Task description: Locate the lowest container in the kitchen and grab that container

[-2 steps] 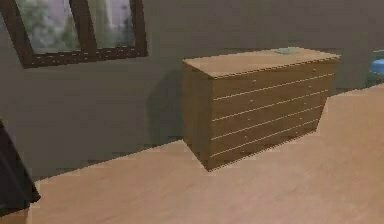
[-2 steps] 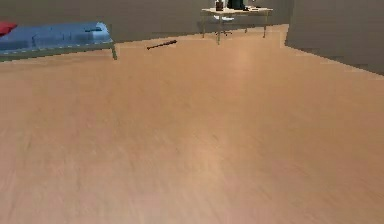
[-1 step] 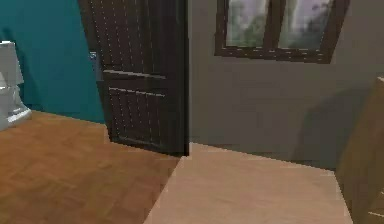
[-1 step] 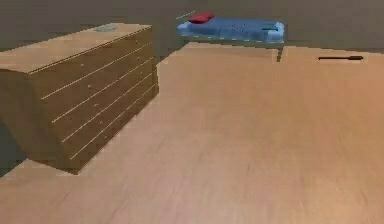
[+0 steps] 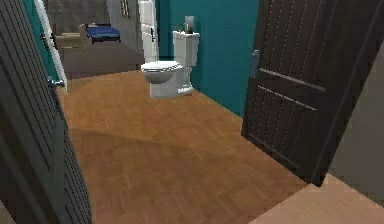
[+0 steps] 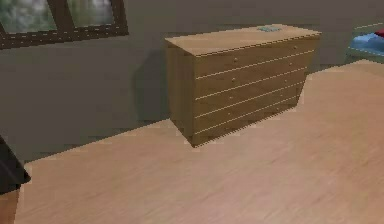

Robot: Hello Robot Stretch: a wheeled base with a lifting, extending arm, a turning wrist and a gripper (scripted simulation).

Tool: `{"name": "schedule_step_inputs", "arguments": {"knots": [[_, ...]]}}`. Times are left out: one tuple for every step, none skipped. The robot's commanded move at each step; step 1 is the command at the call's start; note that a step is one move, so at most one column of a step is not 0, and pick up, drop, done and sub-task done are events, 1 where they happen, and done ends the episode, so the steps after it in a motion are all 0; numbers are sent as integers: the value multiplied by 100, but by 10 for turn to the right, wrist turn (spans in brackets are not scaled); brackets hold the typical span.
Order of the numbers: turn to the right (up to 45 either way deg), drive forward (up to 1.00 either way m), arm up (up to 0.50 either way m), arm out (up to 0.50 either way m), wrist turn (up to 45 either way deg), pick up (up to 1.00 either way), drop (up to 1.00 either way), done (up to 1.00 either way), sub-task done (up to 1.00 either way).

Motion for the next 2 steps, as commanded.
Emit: {"name": "schedule_step_inputs", "arguments": {"knots": [[0,25,0,0,0,0,0,0,0],[-60,0,0,0,0,0,0,0,0]]}}
